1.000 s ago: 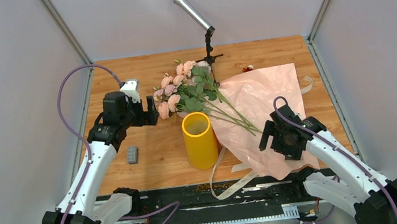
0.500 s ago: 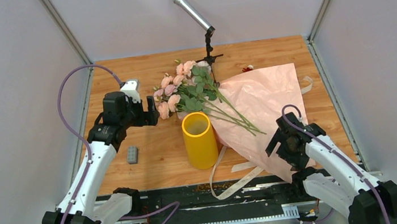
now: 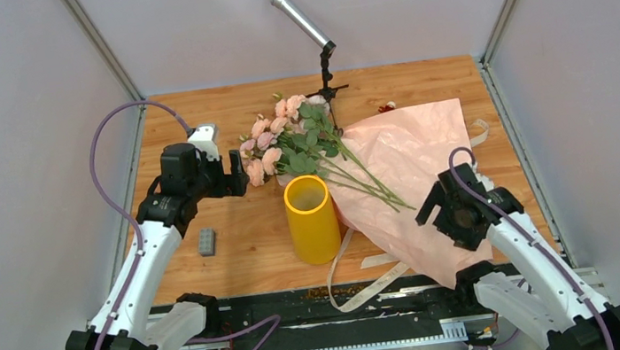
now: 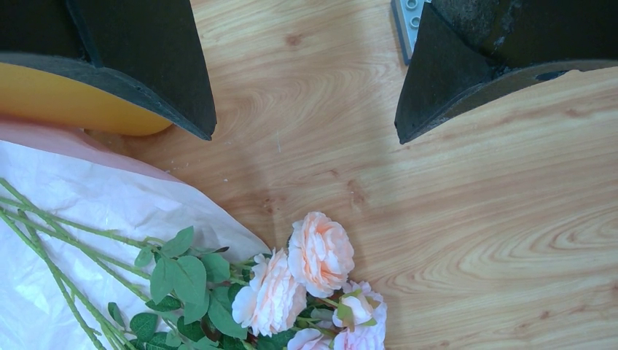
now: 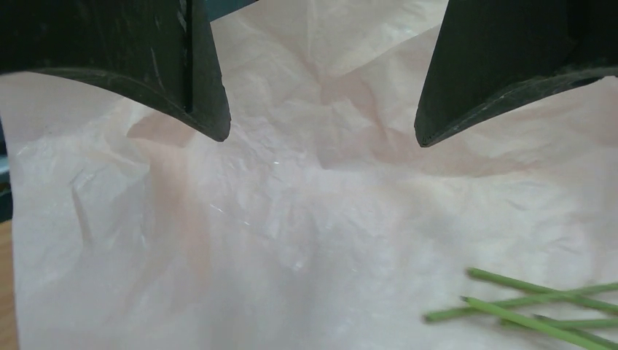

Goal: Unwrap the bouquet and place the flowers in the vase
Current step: Unfold the wrapping paper at the center of the board.

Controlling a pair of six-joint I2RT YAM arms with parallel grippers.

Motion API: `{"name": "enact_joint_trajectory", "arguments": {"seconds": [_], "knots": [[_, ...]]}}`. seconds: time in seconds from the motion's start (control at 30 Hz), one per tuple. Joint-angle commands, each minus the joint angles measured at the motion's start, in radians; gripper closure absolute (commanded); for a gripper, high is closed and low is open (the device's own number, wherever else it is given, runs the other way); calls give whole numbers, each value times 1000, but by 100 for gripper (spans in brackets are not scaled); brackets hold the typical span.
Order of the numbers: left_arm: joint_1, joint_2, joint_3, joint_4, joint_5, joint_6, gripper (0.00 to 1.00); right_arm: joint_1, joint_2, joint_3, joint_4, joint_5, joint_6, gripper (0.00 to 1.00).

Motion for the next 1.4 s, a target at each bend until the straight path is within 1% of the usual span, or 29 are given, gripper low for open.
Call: {"name": "enact_joint_trajectory", "arguments": {"seconds": [0.0, 0.07, 0.13, 0.23, 0.33, 0.4, 0.5, 0.6, 0.67, 0.73, 0.83, 0.9, 1.13, 1.37], "knots": [[4, -23, -6, 31, -5, 30, 0, -2, -3, 188, 24, 66, -168, 1], [4, -22, -12, 41, -14, 39, 0, -3, -10, 224, 104, 35, -252, 2], [5, -21, -19, 56, -28, 49, 0, -3, -17, 231, 233, -42, -347, 5], [5, -21, -25, 86, -49, 60, 0, -2, 9, 225, 429, -156, -442, 8], [4, -21, -36, 129, -54, 43, 0, -4, 99, 233, 595, -229, -535, 12], [4, -13, -33, 150, -27, 22, 0, -1, 187, 259, 657, -234, -593, 20], [5, 23, 10, 148, -4, 14, 0, -2, 345, 320, 693, -236, -663, 28], [6, 55, 49, 132, -12, 37, 0, -1, 484, 379, 755, -326, -723, 35], [7, 69, 67, 135, -17, 51, 0, 0, 578, 416, 802, -413, -746, 40], [8, 84, 80, 141, -25, 60, 0, 2, 672, 462, 834, -450, -756, 44], [15, 104, 80, 168, -47, 60, 0, 19, 799, 547, 848, -433, -768, 49], [22, 120, 75, 180, -59, 50, 0, 35, 884, 605, 853, -435, -784, 51], [33, 163, 97, 157, -90, 90, 0, 64, 1077, 781, 847, -475, -821, 59], [33, 172, 108, 130, -119, 98, 0, 92, 1166, 853, 842, -486, -826, 69]]}}
